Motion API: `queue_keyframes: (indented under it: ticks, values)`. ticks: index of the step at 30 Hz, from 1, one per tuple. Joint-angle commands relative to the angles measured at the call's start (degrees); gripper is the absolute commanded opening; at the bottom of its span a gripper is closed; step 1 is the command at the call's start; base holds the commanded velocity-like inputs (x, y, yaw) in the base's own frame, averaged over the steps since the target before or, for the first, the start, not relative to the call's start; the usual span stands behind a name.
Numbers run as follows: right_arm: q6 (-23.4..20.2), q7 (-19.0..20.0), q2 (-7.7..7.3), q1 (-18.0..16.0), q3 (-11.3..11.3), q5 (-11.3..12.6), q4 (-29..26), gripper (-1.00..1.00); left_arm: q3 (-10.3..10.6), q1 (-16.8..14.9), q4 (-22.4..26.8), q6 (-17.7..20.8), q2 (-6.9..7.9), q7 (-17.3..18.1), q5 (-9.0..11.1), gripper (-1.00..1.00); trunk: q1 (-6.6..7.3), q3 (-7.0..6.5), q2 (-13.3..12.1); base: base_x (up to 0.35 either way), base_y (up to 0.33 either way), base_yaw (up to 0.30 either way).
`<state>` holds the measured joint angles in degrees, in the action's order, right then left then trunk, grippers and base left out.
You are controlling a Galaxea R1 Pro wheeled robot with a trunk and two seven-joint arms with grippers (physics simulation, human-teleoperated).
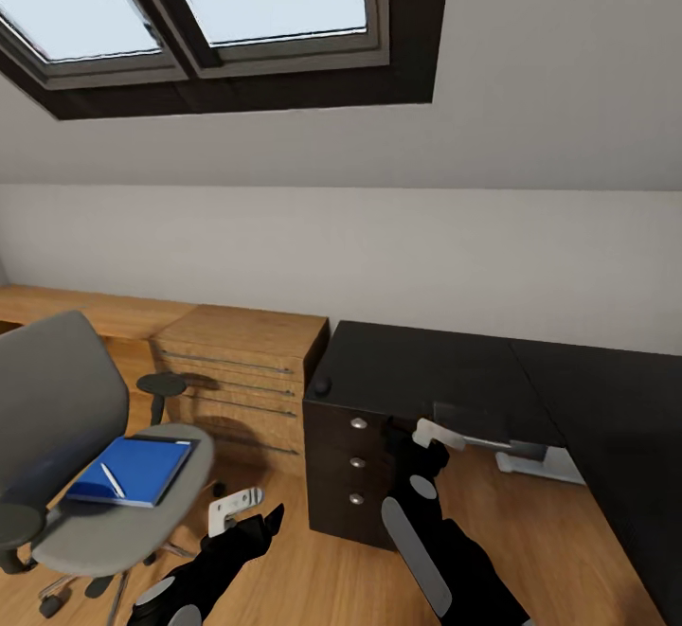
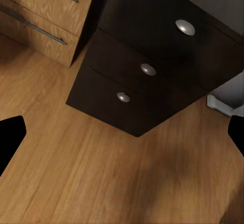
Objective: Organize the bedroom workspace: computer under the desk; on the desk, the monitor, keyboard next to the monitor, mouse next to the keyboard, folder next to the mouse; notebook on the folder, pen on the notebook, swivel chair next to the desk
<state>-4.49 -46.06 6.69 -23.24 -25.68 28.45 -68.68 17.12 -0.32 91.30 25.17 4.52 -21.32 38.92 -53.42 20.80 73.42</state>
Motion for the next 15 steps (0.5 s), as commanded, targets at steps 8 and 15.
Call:
queue_keyframes:
  ticks: [8,15]
  values:
    - [-0.4,-0.5,-0.09,-0.1,-0.1,0.1,-0.4,1.00,0.1,0.0,0.1,0.1,0.05,-0.6,0.6,1.00,-0.04,0.06,0.0,0.304,-0.184,0.002]
    - [-0.4,-0.3,-0.08,-0.1,-0.1,0.1,-0.3,1.00,0.1,0.0,0.1,0.1,0.05,-0.5,0.6,1.00,-0.04,0.06,0.0,0.242,-0.107,0.143]
